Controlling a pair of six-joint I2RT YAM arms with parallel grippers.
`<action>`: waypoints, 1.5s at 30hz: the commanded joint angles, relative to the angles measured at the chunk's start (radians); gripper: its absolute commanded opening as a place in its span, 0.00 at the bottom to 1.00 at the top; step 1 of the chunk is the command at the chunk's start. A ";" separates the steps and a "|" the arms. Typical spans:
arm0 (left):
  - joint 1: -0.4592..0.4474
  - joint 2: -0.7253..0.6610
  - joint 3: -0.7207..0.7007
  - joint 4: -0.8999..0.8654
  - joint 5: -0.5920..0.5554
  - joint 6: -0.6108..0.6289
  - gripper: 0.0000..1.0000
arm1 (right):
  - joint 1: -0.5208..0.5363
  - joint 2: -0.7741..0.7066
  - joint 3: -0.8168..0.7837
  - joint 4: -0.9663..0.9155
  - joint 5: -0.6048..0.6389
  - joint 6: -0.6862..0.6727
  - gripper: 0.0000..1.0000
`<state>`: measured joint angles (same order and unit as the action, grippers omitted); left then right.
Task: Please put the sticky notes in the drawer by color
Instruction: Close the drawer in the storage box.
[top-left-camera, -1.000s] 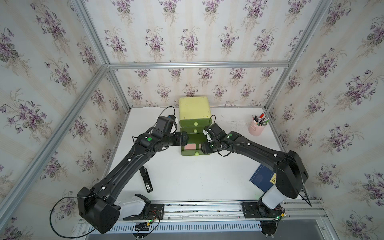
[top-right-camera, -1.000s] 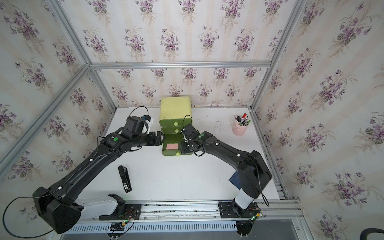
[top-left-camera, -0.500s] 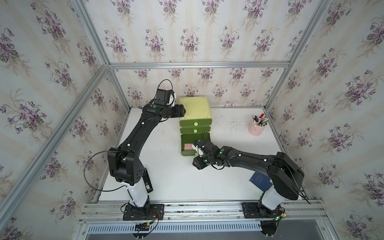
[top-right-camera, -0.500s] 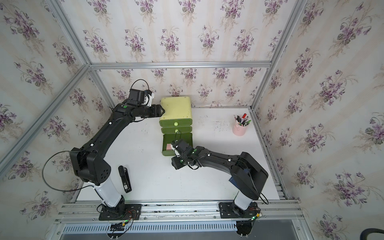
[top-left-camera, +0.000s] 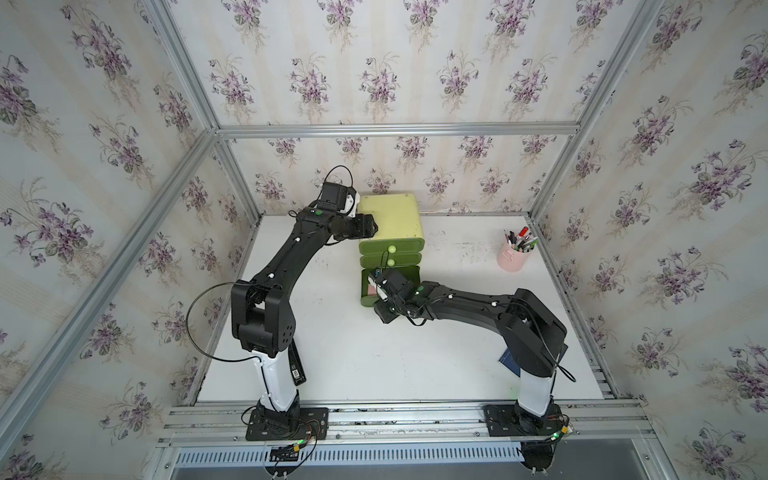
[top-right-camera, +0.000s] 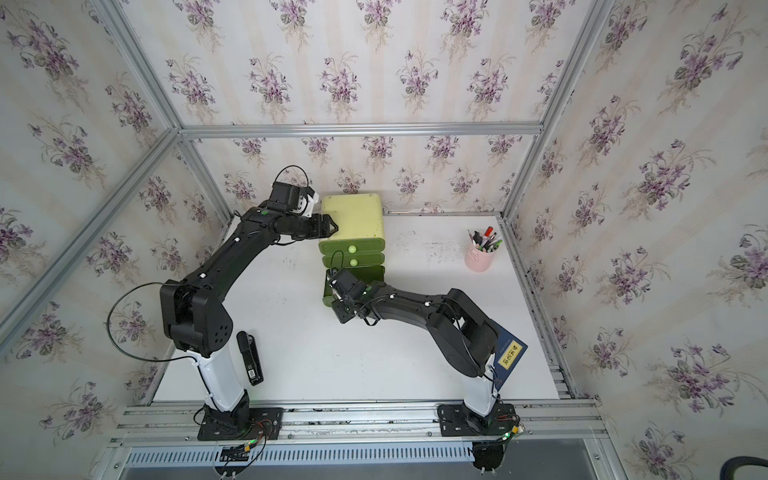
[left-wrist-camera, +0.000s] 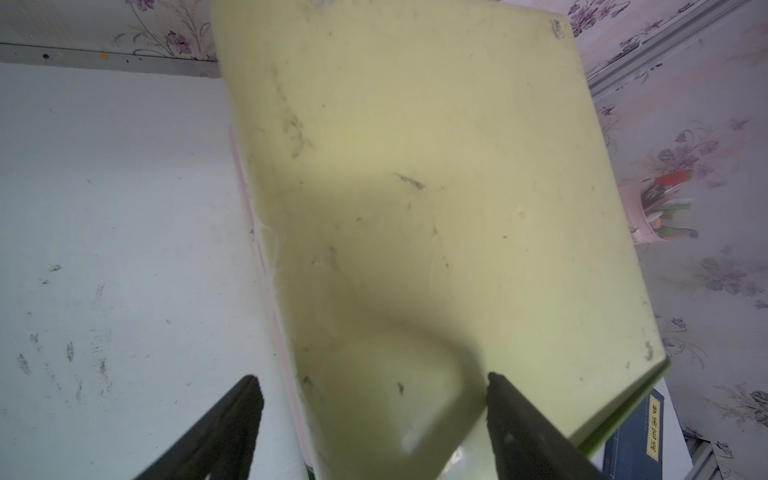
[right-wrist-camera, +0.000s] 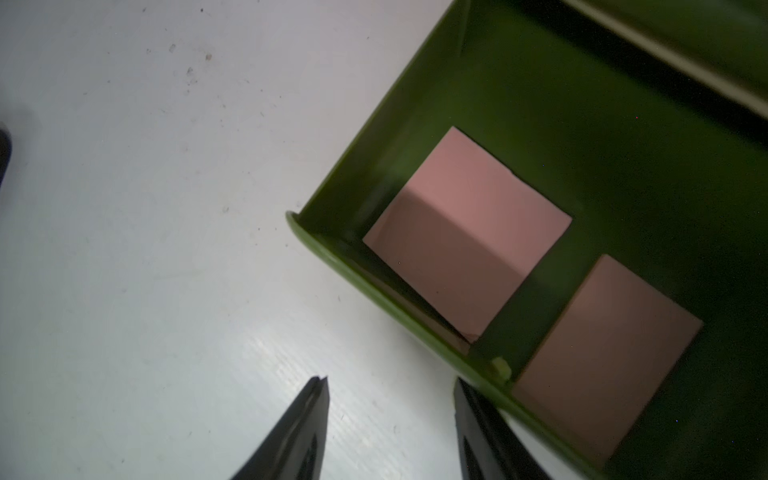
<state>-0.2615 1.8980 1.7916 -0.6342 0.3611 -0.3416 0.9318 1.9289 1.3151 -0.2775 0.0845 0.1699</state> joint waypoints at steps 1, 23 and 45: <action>0.001 -0.009 -0.017 -0.053 -0.017 0.006 0.82 | -0.010 0.054 0.056 -0.001 0.079 -0.061 0.54; 0.004 -0.118 -0.085 -0.029 -0.051 -0.020 0.87 | -0.007 0.158 0.199 0.194 0.314 -0.194 0.56; 0.069 -0.854 -1.395 1.013 -0.752 0.387 1.00 | -0.574 -0.853 -0.930 0.858 0.223 -0.306 1.00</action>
<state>-0.2184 0.9916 0.4351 0.1055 -0.3145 -0.0257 0.4393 1.0977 0.4324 0.3923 0.2996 -0.0910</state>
